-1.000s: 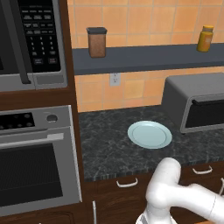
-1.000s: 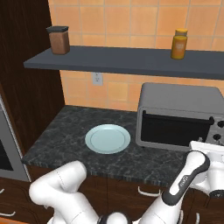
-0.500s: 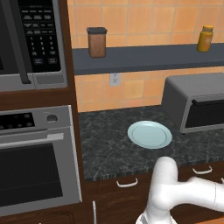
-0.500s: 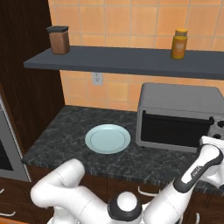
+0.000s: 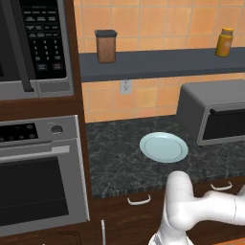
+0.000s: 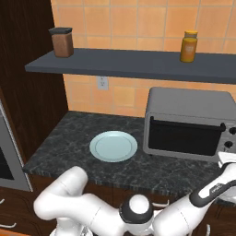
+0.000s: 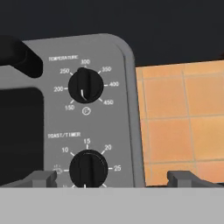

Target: Pick up the kebab skewer and baguette bread, and place them inside the toaster oven. Close the toaster oven door and start by setting the timer.

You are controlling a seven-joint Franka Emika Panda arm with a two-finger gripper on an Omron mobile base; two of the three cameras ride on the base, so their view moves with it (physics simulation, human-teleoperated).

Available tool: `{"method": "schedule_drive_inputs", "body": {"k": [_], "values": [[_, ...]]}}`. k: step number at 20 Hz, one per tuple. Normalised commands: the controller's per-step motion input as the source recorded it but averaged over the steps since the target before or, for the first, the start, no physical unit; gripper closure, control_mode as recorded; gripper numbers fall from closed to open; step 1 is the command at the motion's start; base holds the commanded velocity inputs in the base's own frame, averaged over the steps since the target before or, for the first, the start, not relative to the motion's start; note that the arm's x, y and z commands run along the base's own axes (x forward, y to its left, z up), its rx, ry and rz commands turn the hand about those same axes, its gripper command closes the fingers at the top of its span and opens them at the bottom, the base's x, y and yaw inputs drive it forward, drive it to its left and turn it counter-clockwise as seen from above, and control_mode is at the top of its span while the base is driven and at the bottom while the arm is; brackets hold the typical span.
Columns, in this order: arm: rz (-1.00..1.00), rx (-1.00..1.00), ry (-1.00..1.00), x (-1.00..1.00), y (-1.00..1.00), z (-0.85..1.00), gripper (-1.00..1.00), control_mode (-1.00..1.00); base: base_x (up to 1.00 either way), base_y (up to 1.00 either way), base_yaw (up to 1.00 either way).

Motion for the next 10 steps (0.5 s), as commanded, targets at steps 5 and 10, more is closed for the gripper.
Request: {"method": "schedule_drive_inputs", "body": {"k": [5,10], "values": [[0.00,-0.02,-0.01,0.26,0.01,-0.01,-1.00,-1.00,0.00,0.00,0.00],[0.00,-0.05,0.00,0.29,0.01,-0.04,-1.00,-1.00,0.00,0.00,0.00]]}}
